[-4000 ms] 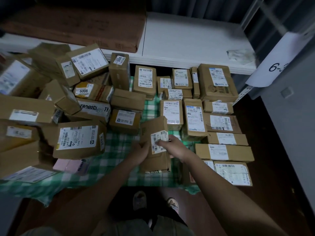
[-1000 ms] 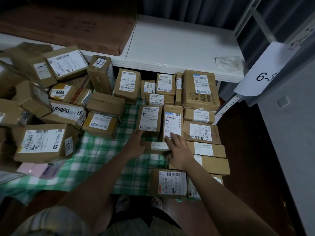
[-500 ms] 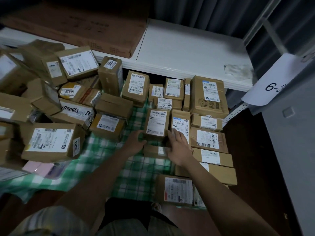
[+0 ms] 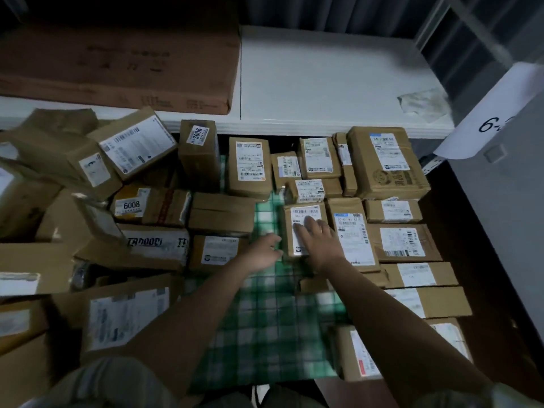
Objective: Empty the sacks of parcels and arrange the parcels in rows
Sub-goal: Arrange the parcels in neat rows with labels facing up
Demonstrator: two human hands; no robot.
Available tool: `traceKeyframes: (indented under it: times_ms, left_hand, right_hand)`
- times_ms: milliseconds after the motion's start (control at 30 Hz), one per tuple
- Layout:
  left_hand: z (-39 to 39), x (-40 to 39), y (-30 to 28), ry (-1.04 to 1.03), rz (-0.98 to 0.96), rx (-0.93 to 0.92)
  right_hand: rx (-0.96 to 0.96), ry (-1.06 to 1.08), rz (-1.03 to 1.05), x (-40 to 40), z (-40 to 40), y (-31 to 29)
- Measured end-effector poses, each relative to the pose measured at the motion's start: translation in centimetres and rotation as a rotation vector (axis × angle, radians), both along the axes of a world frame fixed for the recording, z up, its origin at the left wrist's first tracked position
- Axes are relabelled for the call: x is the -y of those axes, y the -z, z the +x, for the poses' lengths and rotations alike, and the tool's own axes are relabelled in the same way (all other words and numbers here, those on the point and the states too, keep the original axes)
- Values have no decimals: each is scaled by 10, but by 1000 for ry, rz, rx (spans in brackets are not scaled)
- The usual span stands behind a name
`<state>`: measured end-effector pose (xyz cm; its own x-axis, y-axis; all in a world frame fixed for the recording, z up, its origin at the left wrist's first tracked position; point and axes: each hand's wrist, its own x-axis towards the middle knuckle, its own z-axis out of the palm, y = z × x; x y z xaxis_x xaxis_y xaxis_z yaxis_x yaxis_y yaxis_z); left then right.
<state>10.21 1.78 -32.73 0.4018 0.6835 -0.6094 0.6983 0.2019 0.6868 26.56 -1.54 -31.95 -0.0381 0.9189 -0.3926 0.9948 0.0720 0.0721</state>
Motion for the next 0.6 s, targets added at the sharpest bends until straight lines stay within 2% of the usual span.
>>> traceKeyframes:
  times_ms: [100,400,600]
  left_hand:
    - [-2,-12,3,19,-22,10]
    - [14,-27,0,43,-23,41]
    - [19,-30,-2,53,-95,94]
  right_hand:
    - [38,25,35,-7,-2,2]
    - [98,85,-18,-14,0,0]
    - [112,57,-76,-21,3,-5]
